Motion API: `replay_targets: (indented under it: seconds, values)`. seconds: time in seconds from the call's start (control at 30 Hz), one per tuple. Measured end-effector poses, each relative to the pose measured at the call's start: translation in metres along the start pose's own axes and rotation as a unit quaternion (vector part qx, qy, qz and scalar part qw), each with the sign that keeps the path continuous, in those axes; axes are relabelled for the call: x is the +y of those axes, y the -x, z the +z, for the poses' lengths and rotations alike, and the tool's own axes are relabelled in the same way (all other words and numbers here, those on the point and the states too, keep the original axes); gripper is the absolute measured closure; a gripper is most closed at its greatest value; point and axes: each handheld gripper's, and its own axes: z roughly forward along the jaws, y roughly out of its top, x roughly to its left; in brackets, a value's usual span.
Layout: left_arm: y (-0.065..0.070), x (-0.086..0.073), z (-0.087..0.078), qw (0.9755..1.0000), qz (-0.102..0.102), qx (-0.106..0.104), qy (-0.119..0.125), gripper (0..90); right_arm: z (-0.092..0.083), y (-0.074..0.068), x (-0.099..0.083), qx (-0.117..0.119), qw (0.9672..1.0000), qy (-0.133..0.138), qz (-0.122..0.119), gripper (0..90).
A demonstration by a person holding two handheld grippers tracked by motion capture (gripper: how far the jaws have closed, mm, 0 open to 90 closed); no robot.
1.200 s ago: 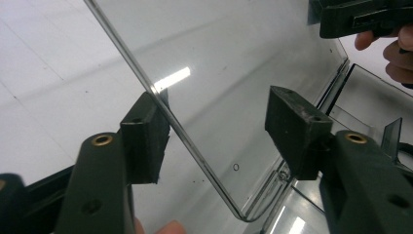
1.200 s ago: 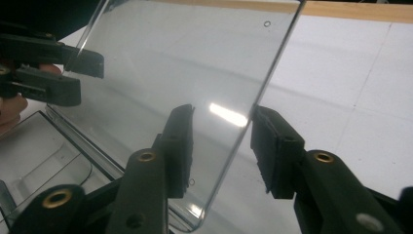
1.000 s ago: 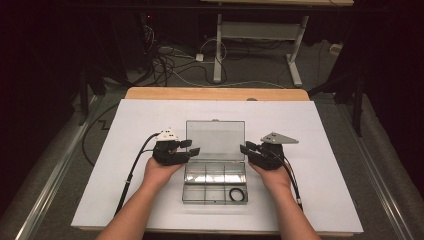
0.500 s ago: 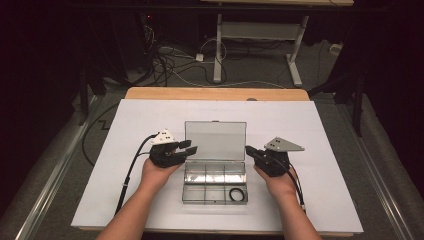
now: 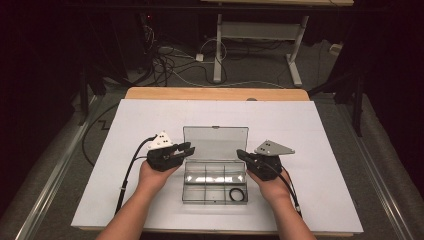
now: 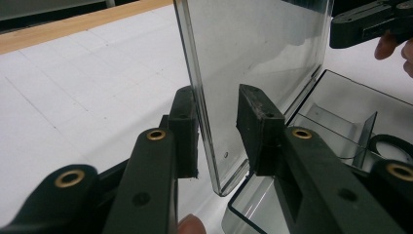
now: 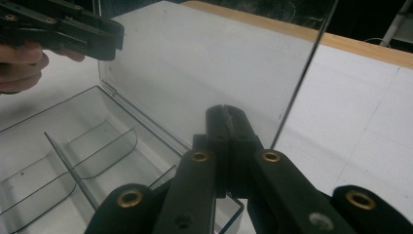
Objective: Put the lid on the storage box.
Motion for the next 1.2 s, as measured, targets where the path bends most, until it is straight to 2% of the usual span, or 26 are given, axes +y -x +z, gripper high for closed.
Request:
replay_targets:
  seconds: [0.2,0.93,1.2]
  values:
    - [0.003,0.0,-0.002,1.0,0.008,0.004,-0.003,68.0,0.0,-0.001,-0.002,0.002,1.0,-0.004,0.005,90.0]
    - [0.017,-0.005,-0.013,0.9998,0.019,-0.001,0.008,66.8,-0.006,-0.007,-0.004,0.009,0.9999,0.001,0.007,90.0]
    - [0.02,-0.006,-0.015,0.9997,0.023,0.0,0.002,65.2,-0.01,-0.011,-0.005,0.01,0.9999,0.002,0.004,90.0]
